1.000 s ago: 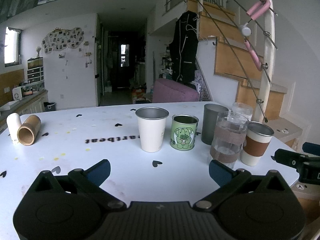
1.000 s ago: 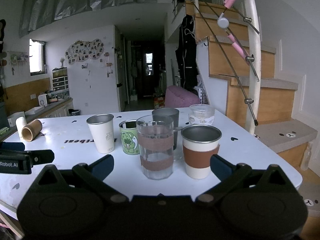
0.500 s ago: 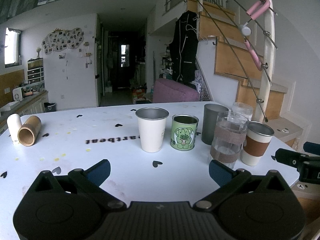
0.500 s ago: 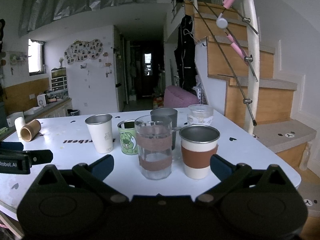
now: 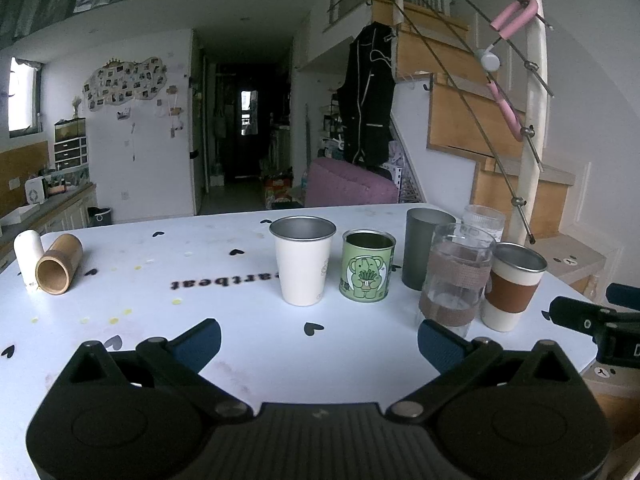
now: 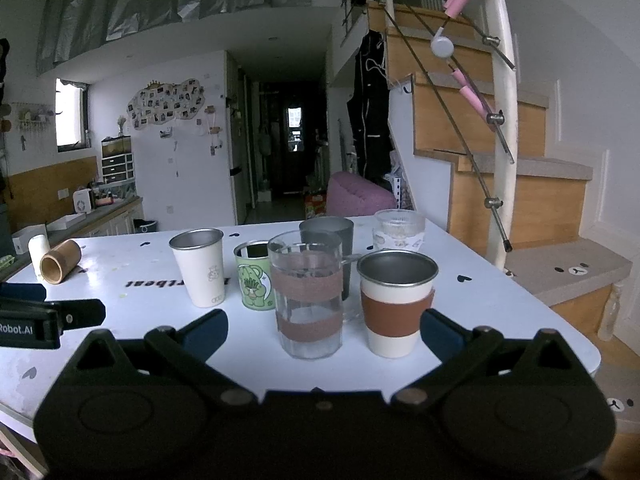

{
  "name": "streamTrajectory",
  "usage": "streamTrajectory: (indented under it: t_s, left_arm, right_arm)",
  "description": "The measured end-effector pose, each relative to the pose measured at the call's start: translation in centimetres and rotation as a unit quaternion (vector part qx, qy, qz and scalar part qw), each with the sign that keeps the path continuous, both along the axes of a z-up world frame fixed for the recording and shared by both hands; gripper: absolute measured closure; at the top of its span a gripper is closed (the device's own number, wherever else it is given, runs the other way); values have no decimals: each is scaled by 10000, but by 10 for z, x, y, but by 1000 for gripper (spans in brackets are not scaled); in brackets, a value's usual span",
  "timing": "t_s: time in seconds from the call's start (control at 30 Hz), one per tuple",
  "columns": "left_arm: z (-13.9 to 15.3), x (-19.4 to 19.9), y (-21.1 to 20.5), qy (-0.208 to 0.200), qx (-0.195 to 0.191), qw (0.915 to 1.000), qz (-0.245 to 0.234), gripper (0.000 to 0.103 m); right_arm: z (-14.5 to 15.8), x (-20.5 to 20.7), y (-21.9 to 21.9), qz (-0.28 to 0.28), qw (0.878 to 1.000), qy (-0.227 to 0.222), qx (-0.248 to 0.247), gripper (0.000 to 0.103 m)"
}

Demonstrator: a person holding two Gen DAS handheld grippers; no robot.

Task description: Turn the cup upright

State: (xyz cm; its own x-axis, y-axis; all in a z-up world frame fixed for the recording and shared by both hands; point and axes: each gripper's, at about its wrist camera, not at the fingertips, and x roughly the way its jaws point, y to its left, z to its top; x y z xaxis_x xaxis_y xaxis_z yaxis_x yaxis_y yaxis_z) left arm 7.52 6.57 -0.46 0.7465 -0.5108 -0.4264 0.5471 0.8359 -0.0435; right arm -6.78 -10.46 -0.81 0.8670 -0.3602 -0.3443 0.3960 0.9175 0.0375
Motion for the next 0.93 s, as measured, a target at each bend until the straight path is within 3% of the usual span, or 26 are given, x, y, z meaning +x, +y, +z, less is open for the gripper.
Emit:
streamTrajectory:
  t_s: [0.93]
  left_arm:
    - [1, -1, -2, -12, 16, 10000, -2, 0]
  right_arm:
    - [1, -2, 1, -16, 10000, -6, 5, 0]
